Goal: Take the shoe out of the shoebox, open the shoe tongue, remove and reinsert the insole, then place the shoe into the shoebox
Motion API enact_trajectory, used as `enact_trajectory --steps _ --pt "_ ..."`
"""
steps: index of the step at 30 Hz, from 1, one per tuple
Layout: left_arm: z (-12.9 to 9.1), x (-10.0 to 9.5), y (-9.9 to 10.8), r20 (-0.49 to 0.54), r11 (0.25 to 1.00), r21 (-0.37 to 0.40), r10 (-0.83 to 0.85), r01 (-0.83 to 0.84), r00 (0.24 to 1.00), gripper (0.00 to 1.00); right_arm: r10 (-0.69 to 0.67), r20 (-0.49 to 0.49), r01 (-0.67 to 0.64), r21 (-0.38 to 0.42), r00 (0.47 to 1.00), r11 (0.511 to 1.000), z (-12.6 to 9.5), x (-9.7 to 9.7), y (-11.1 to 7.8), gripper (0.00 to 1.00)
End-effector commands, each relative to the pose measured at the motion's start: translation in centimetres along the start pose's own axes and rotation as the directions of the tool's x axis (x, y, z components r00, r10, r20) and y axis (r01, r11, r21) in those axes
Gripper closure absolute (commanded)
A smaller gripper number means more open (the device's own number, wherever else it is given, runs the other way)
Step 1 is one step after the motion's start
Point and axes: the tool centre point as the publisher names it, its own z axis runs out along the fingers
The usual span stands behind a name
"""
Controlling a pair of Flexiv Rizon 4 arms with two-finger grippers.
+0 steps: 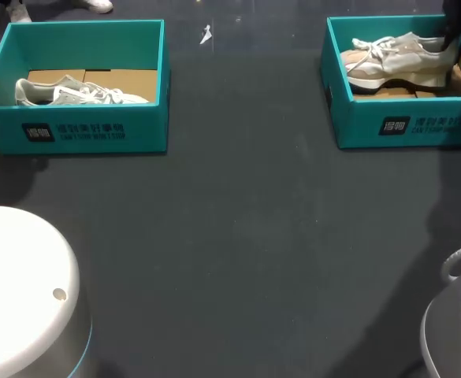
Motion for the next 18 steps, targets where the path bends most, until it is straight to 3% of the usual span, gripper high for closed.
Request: enact_trajectory --steps 1,14,18 --pt "-0.1 0.0 -0.1 -0.003 1.0 0.0 0.001 -0.001 1.0 0.0 0.011 0.023 -0.011 -0.013 1.0 1.0 -2.2 -0.4 -1.0 1.0" --pt "-0.1 0.0 -0.1 -0.003 1.0 0.0 0.001 -0.001 1.0 0.0 0.025 0.053 -0.022 -0.057 0.998 0.998 -5.2 -2.4 -1.8 1.0" --pt "-0.1 0.0 -0.1 -0.003 1.0 0.0 0.001 -0.001 1.0 0.0 0.025 0.053 -0.022 -0.057 0.998 0.998 -5.2 -2.4 -1.8 1.0"
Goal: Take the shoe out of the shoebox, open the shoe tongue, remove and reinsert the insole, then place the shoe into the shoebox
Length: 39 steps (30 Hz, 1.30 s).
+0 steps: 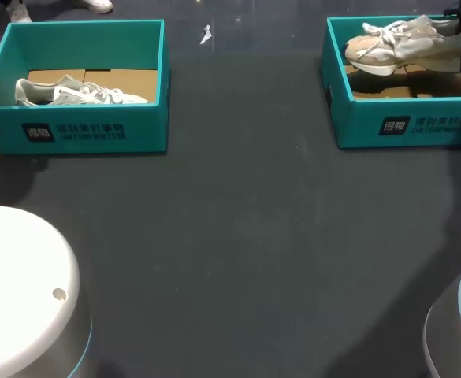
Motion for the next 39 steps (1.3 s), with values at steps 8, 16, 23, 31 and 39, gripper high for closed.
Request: enact_trajectory --steps 8,16,23,31,39 --pt "-0.1 0.0 -0.1 -0.003 1.0 0.0 0.001 -0.001 1.0 0.0 0.001 -0.003 -0.001 -0.023 1.0 1.0 -0.5 -0.2 -1.1 1.0" --pt "-0.1 0.0 -0.1 -0.003 1.0 0.0 0.001 -0.001 1.0 0.0 0.006 0.024 -0.006 -0.028 1.0 1.0 -1.9 -1.0 -1.2 1.0" --pt "-0.1 0.0 -0.1 -0.003 1.0 0.0 0.001 -0.001 1.0 0.0 0.039 0.025 -0.038 -0.029 0.999 0.999 -5.9 -2.9 -1.8 1.0" --pt "-0.1 0.0 -0.1 -0.003 1.0 0.0 0.001 -0.001 1.0 0.0 0.043 0.029 -0.042 -0.045 0.999 0.998 -10.2 -2.5 -3.0 1.0" --pt "-0.1 0.0 -0.1 -0.003 1.0 0.0 0.001 -0.001 1.0 0.0 0.025 0.003 -0.024 -0.095 1.0 0.995 -14.2 -1.2 -4.4 1.0"
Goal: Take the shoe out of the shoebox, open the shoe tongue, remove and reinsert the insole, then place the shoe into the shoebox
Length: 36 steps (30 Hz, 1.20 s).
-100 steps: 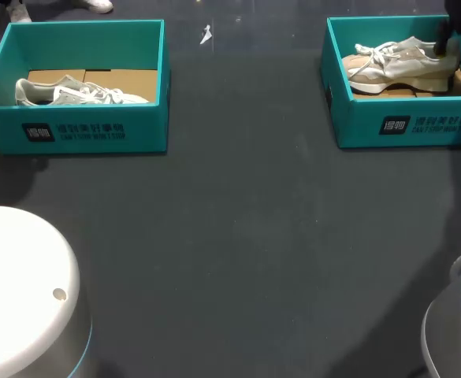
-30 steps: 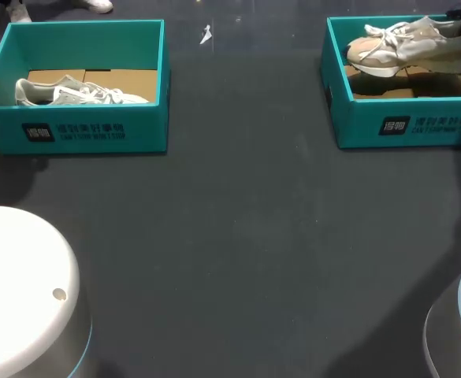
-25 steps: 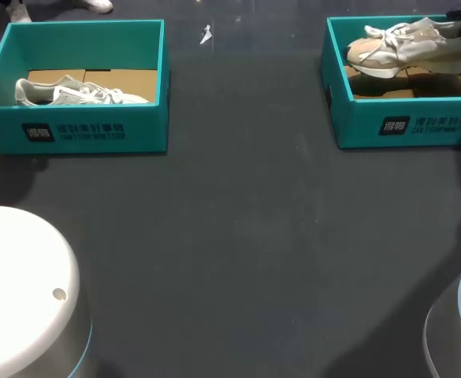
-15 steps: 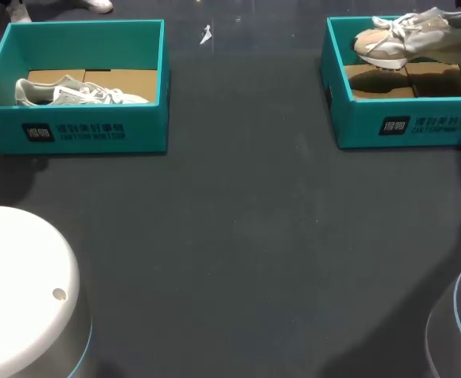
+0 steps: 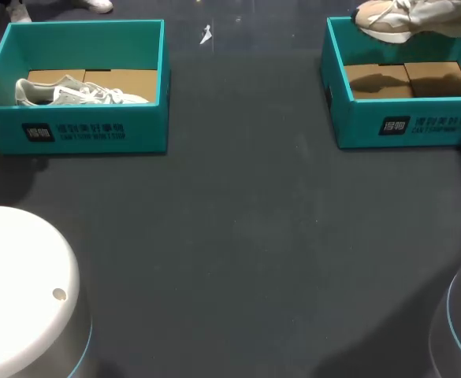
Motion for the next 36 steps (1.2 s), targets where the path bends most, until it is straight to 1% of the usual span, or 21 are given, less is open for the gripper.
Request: enact_trajectory --steps 1,5,6,10,11,18,21,24,30,36 --pt "-0.1 0.0 -0.1 -0.003 1.0 0.0 0.001 -0.001 1.0 0.0 0.001 0.01 -0.001 -0.052 1.0 0.999 -3.5 0.3 -2.3 1.0" --pt "-0.1 0.0 -0.1 -0.003 1.0 0.0 0.001 -0.001 1.0 0.0 0.011 0.023 -0.009 -0.066 1.0 0.998 -5.6 0.8 -3.2 1.0" --pt "-0.1 0.0 -0.1 -0.003 1.0 0.0 0.001 -0.001 1.0 0.0 0.013 0.008 -0.013 -0.079 1.0 0.997 -6.0 1.0 -3.5 1.0" --pt "-0.1 0.0 -0.1 -0.003 1.0 0.0 0.001 -0.001 1.0 0.0 0.016 0.018 -0.014 -0.091 1.0 0.996 -7.4 2.2 -4.5 1.0" --pt "-0.1 0.0 -0.1 -0.003 1.0 0.0 0.001 -0.001 1.0 0.0 0.02 0.034 -0.017 -0.083 0.999 0.996 -7.6 2.5 -4.8 1.0" --pt "-0.1 0.0 -0.1 -0.003 1.0 0.0 0.001 -0.001 1.0 0.0 0.022 0.101 -0.013 -0.088 0.995 0.996 -10.0 4.9 -8.1 1.0" --pt "-0.1 0.0 -0.1 -0.003 1.0 0.0 0.001 -0.001 1.0 0.0 0.006 0.113 0.004 -0.094 0.994 0.996 -10.5 6.1 -9.7 1.0" --pt "-0.1 0.0 -0.1 -0.003 1.0 0.0 0.001 -0.001 1.0 0.0 -0.004 0.12 0.015 -0.097 0.993 0.995 -11.0 7.0 -11.9 1.0" --pt "-0.1 0.0 -0.1 -0.003 1.0 0.0 0.001 -0.001 1.0 0.0 -0.013 0.135 0.025 -0.088 0.991 0.996 -11.9 8.9 -16.8 1.0" --pt "-0.1 0.0 -0.1 -0.003 1.0 0.0 0.001 -0.001 1.0 0.0 -0.026 0.122 0.037 -0.087 0.992 0.996 -11.2 10.9 -21.4 1.0"
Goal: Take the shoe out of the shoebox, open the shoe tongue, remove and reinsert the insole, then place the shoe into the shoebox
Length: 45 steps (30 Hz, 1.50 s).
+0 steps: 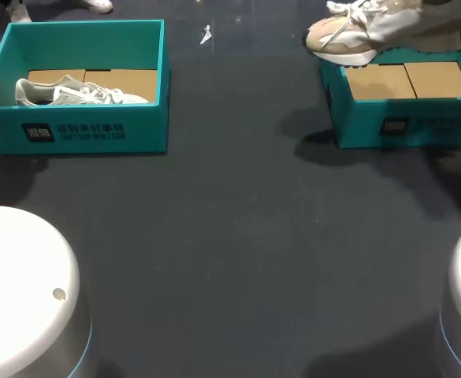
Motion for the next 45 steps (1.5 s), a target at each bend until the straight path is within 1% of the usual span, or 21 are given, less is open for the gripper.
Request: enact_trajectory --steps 1,9,13,17,25,33,37,39,45 --pt "-0.1 0.0 -0.1 -0.003 1.0 0.0 0.001 -0.001 1.0 0.0 -0.001 -0.001 0.001 -0.142 1.0 0.99 0.5 1.1 -4.8 1.0" --pt "-0.1 0.0 -0.1 -0.003 1.0 0.0 0.001 -0.001 1.0 0.0 0.017 0.02 -0.013 -0.184 1.0 0.983 0.6 3.9 -9.4 1.0" --pt "-0.1 0.0 -0.1 -0.003 1.0 0.0 0.001 -0.001 1.0 0.0 0.032 0.016 -0.028 -0.189 0.999 0.982 1.0 5.2 -11.3 1.0" --pt "-0.1 0.0 -0.1 -0.003 1.0 0.0 0.001 -0.001 1.0 0.0 0.035 0.034 -0.028 -0.175 0.999 0.984 1.4 6.4 -12.9 1.0" --pt "-0.1 0.0 -0.1 -0.003 1.0 0.0 0.001 -0.001 1.0 0.0 0.02 0.021 -0.015 -0.191 1.0 0.981 2.0 9.0 -15.2 1.0" --pt "-0.1 0.0 -0.1 -0.003 1.0 0.0 0.001 -0.001 1.0 0.0 0.039 0.003 -0.038 -0.185 0.999 0.982 3.7 11.0 -17.5 1.0" --pt "-0.1 0.0 -0.1 -0.003 1.0 0.0 0.001 -0.001 1.0 0.0 0.048 -0.003 -0.047 -0.194 0.999 0.98 4.8 12.6 -19.0 1.0" --pt "-0.1 0.0 -0.1 -0.003 1.0 0.0 0.001 -0.001 1.0 0.0 0.044 -0.005 -0.044 -0.209 0.999 0.977 4.9 13.4 -19.6 1.0" --pt "-0.1 0.0 -0.1 -0.003 1.0 0.0 0.001 -0.001 1.0 0.0 0.044 -0.005 -0.044 -0.209 0.999 0.977 4.9 13.4 -19.6 1.0"
